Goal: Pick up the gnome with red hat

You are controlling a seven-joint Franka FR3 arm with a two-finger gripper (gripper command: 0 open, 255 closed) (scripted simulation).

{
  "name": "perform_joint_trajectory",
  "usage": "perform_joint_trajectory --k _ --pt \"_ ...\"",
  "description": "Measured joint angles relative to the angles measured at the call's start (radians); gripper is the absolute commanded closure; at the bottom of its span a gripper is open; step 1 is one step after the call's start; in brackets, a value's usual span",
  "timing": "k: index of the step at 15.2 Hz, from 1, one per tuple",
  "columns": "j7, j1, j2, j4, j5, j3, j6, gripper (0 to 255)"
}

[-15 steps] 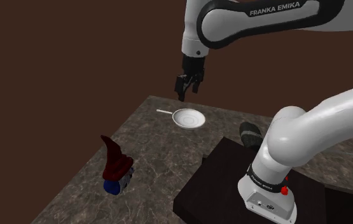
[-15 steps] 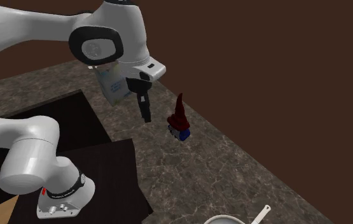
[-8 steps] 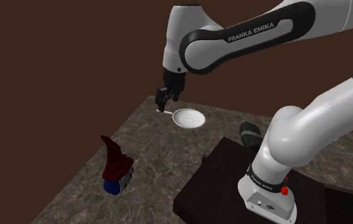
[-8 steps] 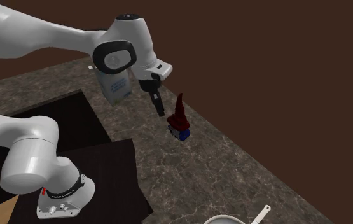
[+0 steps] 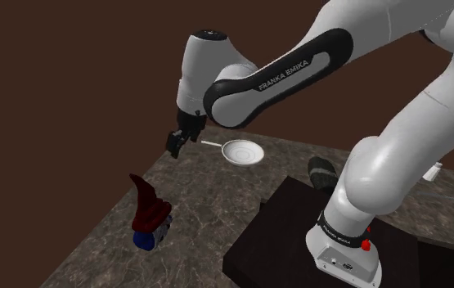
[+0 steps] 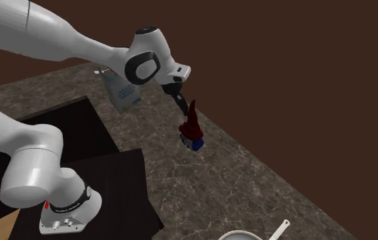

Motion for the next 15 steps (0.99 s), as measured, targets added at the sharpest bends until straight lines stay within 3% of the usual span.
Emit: perform_joint_trajectory --k 4,9,12,15 --pt "0.112 -0.029 0.122 0.056 -0.132 0.078 0.118 0" --pt "0.334 -0.059 0.313 0.175 -0.427 0.145 0.217 0" --pt "0.474 -0.025 0.420 0.271 -0.619 0.143 0.225 0" --pt "0.559 0.001 0.475 0.295 -0.726 0.122 0.244 0"
